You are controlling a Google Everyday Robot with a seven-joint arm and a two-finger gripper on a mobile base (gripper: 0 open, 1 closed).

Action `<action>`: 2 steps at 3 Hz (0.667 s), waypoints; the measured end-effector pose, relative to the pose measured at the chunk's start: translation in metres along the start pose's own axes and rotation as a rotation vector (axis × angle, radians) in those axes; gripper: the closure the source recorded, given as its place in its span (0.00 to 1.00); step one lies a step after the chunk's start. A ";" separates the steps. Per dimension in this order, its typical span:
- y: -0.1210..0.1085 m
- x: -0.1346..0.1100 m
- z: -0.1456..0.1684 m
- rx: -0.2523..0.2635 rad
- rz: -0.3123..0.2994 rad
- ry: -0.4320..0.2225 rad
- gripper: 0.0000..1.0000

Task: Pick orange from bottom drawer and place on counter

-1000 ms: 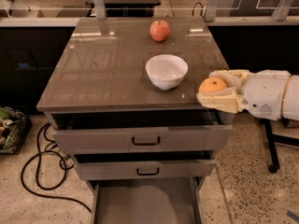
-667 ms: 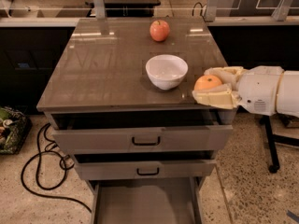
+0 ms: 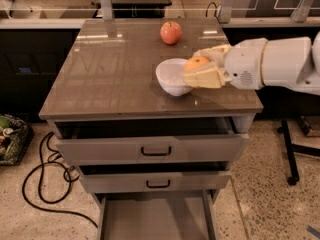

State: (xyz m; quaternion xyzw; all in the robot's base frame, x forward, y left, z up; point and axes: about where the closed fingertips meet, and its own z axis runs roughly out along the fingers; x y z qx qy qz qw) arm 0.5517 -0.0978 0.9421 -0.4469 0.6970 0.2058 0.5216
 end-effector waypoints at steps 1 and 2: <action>-0.001 -0.024 0.032 -0.025 -0.003 -0.011 1.00; 0.002 -0.036 0.072 -0.049 0.015 -0.051 1.00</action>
Offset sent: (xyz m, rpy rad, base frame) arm 0.0726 0.1121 -0.0010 0.1233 0.0037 0.0606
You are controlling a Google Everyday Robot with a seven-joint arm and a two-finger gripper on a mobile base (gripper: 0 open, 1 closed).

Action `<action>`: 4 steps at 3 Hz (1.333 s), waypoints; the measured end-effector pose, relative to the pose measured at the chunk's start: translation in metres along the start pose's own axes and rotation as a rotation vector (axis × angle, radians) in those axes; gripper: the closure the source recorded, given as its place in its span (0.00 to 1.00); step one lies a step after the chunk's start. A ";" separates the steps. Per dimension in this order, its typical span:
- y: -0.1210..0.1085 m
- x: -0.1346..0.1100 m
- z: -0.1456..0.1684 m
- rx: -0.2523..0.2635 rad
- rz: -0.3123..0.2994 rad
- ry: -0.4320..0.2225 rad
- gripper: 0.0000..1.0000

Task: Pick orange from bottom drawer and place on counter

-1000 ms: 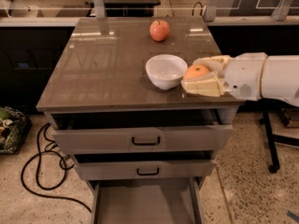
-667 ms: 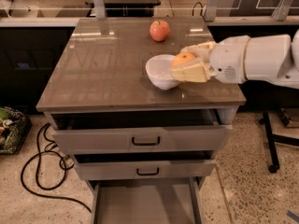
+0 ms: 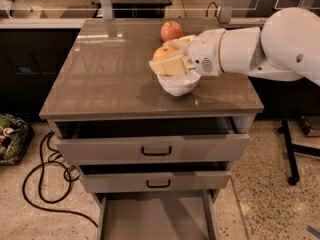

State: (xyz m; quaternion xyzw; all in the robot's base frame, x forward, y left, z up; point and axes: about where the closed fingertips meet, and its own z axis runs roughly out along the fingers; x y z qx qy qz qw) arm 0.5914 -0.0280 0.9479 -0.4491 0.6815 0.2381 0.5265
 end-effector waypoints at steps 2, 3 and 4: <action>-0.015 -0.013 0.081 -0.023 0.010 -0.017 1.00; -0.015 -0.021 0.121 -0.055 -0.008 0.004 1.00; -0.007 -0.025 0.158 -0.103 -0.013 0.006 1.00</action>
Offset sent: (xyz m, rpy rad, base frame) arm 0.0872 0.0996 -0.0183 -0.0002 0.0097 0.0381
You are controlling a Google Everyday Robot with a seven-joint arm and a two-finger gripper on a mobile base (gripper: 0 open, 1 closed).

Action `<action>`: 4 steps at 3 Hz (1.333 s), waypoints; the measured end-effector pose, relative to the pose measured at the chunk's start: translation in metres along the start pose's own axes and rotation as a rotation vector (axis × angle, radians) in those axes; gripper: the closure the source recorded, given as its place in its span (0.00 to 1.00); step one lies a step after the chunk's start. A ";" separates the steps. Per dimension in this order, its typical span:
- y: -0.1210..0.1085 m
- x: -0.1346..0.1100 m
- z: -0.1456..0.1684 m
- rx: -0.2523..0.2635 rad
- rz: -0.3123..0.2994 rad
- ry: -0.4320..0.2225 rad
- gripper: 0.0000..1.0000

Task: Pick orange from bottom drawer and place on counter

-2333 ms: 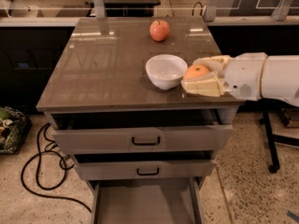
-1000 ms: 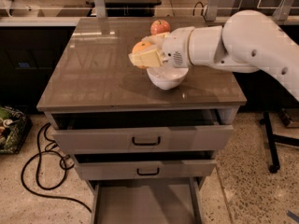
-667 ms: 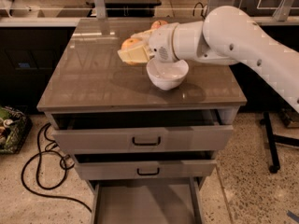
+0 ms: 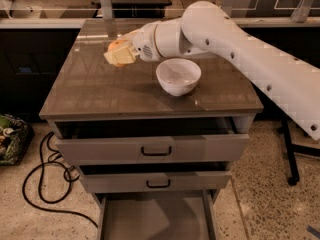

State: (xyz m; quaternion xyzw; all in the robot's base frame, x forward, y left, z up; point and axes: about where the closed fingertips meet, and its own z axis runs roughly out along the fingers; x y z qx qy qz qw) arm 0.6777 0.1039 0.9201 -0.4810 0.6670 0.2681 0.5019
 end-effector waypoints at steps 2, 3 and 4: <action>0.000 0.002 0.015 -0.025 -0.001 0.006 1.00; -0.005 0.009 0.045 -0.057 0.012 0.009 1.00; -0.009 0.013 0.068 -0.079 0.022 0.010 1.00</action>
Offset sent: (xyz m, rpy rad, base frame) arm 0.0161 0.0233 -0.0156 -0.0120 0.0236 0.0485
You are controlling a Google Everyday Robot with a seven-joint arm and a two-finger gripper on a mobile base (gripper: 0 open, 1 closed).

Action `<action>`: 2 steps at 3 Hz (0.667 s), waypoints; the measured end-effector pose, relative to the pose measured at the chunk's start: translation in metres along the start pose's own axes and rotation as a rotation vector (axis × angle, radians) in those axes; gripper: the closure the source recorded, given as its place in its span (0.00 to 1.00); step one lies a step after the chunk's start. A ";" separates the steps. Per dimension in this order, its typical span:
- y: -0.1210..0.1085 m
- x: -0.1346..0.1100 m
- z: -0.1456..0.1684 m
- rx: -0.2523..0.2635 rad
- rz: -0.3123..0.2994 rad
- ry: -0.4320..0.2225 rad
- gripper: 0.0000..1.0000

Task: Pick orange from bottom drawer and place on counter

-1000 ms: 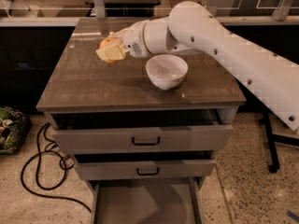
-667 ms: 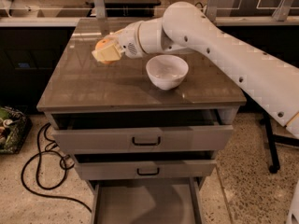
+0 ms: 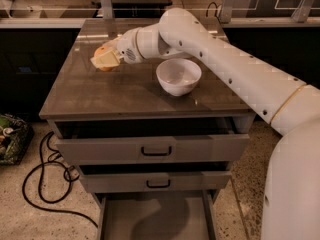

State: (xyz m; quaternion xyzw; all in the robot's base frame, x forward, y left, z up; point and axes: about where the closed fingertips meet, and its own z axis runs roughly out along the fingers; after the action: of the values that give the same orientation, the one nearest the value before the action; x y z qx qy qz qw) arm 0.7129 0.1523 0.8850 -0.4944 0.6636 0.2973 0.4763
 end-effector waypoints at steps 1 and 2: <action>-0.004 0.002 0.020 -0.014 0.003 0.016 1.00; -0.006 0.004 0.040 -0.026 -0.001 0.043 1.00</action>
Offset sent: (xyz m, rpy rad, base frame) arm 0.0299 0.0439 -0.0258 -0.0708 0.0305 0.0242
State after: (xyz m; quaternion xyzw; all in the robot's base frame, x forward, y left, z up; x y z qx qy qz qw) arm 0.7316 0.1831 0.8670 -0.5072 0.6694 0.2950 0.4556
